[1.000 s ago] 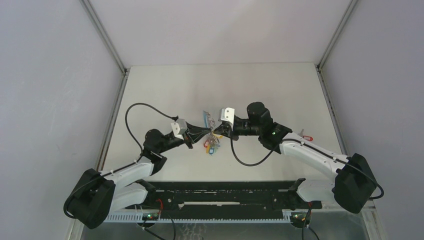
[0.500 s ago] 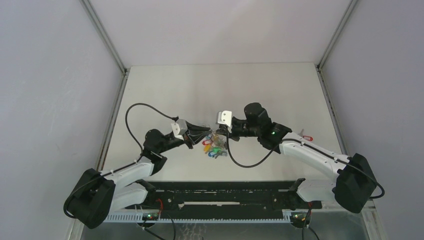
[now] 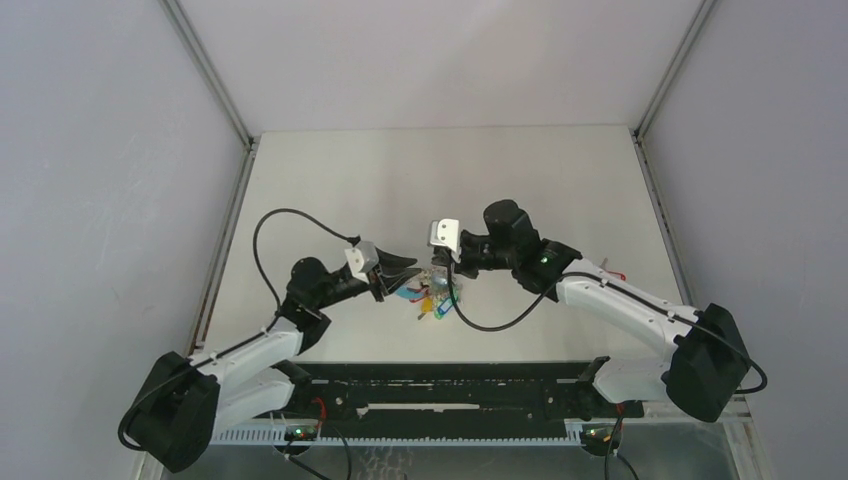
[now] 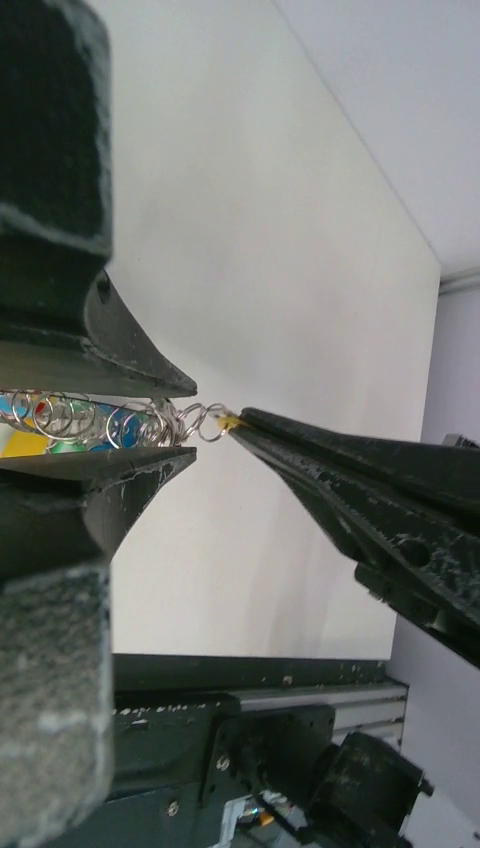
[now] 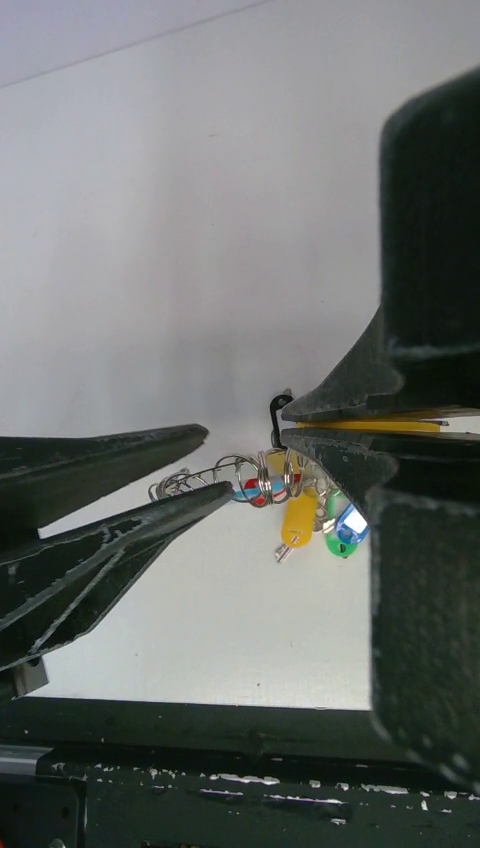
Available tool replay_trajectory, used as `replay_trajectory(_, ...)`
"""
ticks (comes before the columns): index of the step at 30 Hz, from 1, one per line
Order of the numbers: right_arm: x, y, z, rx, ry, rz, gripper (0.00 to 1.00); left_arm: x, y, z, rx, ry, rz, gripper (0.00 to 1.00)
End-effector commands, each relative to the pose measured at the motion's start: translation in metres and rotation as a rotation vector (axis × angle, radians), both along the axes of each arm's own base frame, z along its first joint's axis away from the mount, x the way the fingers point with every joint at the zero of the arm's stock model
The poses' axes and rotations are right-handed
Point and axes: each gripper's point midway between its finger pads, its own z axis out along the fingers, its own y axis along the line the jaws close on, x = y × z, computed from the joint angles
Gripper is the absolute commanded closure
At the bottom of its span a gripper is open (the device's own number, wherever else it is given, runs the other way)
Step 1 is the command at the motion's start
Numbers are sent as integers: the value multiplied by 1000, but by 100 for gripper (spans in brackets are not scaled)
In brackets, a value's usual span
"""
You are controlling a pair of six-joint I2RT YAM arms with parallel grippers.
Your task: Put the keys on the keyring
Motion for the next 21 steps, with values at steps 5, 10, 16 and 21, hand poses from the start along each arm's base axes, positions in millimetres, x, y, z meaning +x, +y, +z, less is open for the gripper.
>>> replay_trajectory(5,8,14,29,50,-56,13,100,4,6,24,-56,-3,214,67)
replay_trajectory(10,12,16,29,45,-38,-8,100,0,2,24,-81,34,244,63)
replay_trajectory(16,15,17,26,38,-6,-30,100,-11,-2,24,-149,82,314,64)
replay_trajectory(21,14,19,27,35,15,-33,100,-17,-7,19,-219,156,300,67)
